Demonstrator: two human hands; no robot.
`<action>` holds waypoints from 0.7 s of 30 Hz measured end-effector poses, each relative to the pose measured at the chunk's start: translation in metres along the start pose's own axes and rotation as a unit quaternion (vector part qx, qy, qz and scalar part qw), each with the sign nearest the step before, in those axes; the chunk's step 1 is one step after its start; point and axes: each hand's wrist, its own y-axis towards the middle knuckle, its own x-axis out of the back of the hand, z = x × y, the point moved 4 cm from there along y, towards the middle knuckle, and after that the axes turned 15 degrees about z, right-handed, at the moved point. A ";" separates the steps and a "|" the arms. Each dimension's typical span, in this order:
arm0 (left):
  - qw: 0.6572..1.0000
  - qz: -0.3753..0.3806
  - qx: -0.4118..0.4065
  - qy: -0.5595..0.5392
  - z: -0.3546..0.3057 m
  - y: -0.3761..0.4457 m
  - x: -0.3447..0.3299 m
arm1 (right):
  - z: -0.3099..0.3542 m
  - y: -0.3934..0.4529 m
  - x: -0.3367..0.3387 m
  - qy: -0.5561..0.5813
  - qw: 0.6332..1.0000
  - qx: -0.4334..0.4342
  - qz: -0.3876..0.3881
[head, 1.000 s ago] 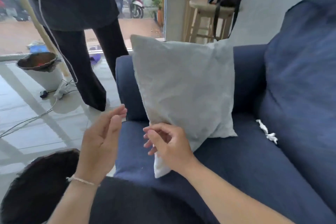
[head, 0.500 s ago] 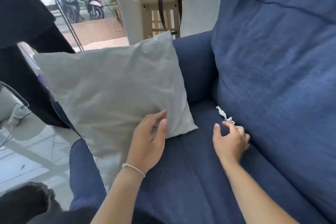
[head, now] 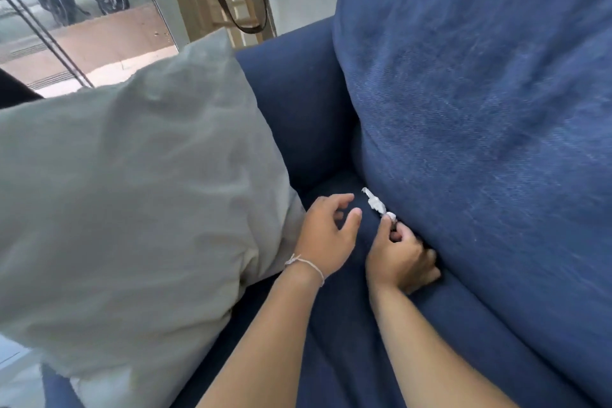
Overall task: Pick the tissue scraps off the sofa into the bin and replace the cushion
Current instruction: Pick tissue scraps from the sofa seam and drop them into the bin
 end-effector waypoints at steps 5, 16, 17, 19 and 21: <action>0.999 0.006 0.050 0.004 0.023 0.040 -0.014 | -0.011 0.001 -0.016 -0.034 0.999 0.032 -0.005; 0.996 -0.020 0.064 0.054 0.045 0.080 -0.035 | -0.025 0.003 -0.036 -0.082 0.996 0.040 -0.007; 0.996 -0.027 0.060 0.055 0.045 0.080 -0.036 | -0.025 0.003 -0.036 -0.083 0.996 0.041 -0.009; 0.997 -0.036 0.054 0.048 0.046 0.080 -0.037 | -0.026 0.003 -0.036 -0.083 0.996 0.043 -0.012; 0.998 -0.041 0.048 0.018 0.047 0.078 -0.035 | -0.026 0.003 -0.037 -0.082 0.996 0.044 -0.013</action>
